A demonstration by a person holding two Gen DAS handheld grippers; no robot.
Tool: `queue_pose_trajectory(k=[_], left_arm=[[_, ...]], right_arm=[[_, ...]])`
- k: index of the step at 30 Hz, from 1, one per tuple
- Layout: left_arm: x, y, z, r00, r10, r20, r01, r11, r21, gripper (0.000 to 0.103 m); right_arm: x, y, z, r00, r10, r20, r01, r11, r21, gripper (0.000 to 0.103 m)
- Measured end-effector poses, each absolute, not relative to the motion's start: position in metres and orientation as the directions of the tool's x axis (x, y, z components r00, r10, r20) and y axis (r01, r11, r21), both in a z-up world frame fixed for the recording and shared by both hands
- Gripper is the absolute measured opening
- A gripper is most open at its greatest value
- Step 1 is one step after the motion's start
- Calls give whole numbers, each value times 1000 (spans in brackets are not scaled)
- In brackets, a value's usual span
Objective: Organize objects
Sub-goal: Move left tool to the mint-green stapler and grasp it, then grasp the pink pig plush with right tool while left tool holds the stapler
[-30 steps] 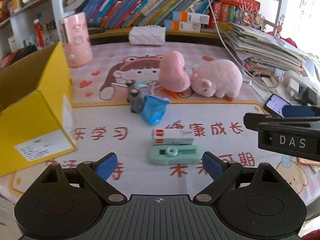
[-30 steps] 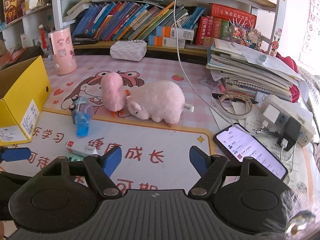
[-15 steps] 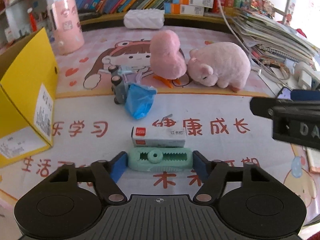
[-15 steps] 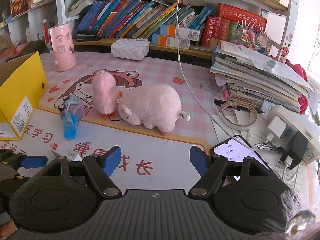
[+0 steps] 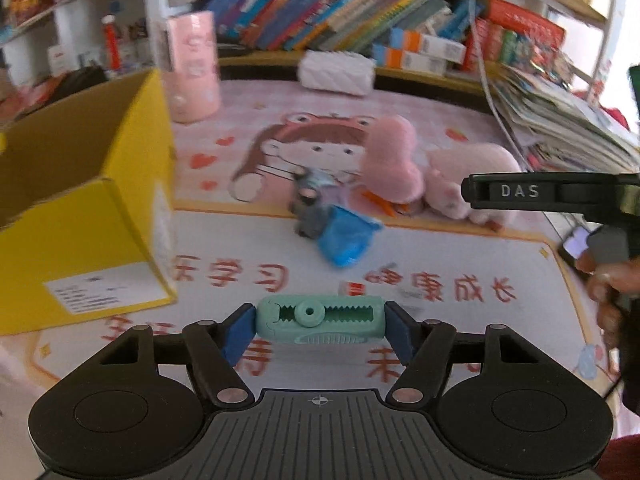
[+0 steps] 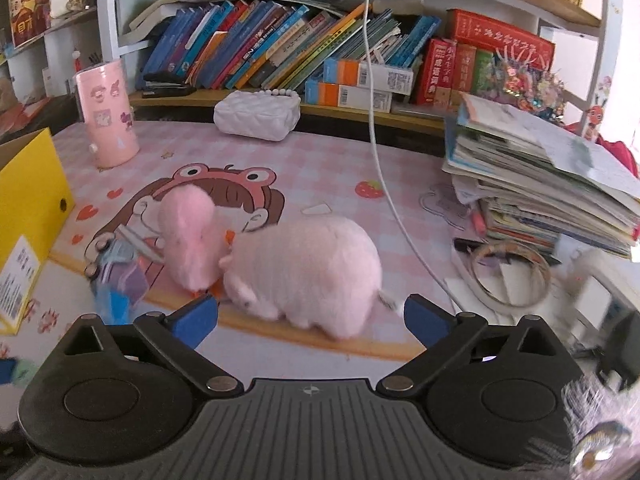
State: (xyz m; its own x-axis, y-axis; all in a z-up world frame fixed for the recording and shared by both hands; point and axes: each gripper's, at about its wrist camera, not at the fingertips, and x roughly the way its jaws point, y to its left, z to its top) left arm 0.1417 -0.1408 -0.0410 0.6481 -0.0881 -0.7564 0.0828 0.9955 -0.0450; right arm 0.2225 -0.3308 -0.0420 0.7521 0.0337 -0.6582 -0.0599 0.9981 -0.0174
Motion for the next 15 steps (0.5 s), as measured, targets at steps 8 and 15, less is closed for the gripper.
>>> queue_pose_trajectory(k=[8, 15], left_arm=[[136, -120, -33, 669, -38, -742, 13, 999, -40, 69], [129, -107, -32, 671, -24, -741, -13, 999, -44, 69]], right_arm=[[270, -319, -64, 726, 11, -687, -79, 995, -68, 103], [278, -322, -72, 724, 40, -688, -78, 997, -25, 93]])
